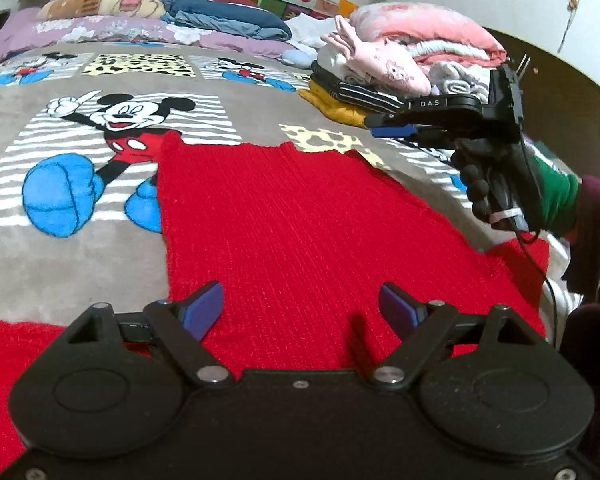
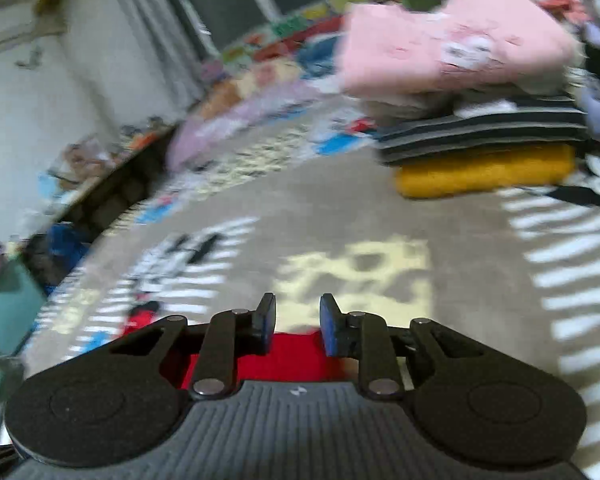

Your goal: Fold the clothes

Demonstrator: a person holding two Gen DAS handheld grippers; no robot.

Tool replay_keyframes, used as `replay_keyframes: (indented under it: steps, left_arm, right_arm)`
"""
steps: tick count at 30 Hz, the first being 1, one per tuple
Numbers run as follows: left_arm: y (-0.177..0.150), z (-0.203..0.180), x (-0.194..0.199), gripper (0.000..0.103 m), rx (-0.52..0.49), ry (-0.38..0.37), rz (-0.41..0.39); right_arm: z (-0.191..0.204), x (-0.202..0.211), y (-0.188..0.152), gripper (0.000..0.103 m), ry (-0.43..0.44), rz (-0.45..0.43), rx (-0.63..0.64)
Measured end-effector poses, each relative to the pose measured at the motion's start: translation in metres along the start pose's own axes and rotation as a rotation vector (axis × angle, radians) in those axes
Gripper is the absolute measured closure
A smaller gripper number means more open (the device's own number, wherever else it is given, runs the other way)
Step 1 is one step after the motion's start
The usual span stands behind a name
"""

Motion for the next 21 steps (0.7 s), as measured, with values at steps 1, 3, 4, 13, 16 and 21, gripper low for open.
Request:
replay_keyframes:
  steps: [1, 3, 4, 13, 16, 21]
  left_arm:
    - [-0.001, 0.000, 0.000, 0.018, 0.001, 0.003, 0.001]
    - [-0.002, 0.001, 0.002, 0.018, 0.001, 0.009, 0.003]
    - [-0.003, 0.002, 0.003, 0.018, 0.003, 0.011, 0.001]
    - [-0.007, 0.025, 0.031, 0.018, 0.044, 0.065, -0.065]
    - [-0.006, 0.050, 0.048, 0.020, 0.164, 0.101, -0.123]
    - [-0.004, 0.071, 0.056, 0.034, 0.326, 0.055, -0.170]
  right_arm:
    - [0.004, -0.003, 0.000, 0.077, 0.025, 0.011, -0.005]
    - [-0.005, -0.026, -0.006, 0.078, -0.048, 0.120, -0.046]
    - [-0.009, -0.037, -0.010, 0.081, -0.086, 0.175, -0.067]
    - [0.023, 0.029, -0.021, 0.081, -0.035, 0.021, 0.026]
    - [0.039, 0.062, -0.045, 0.078, 0.005, -0.008, 0.060]
    - [0.082, 0.094, -0.120, 0.075, 0.050, 0.009, 0.175]
Point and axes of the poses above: each gripper's, at about its wrist camera, not at the fingertips, and x roughly against the way its jaws point, z to its left, y to its top, the point moved 2 cm from there along -x, roughly the way its jaws point, and after that the axes turned 8 degrees about z, right-handed, at the moved point
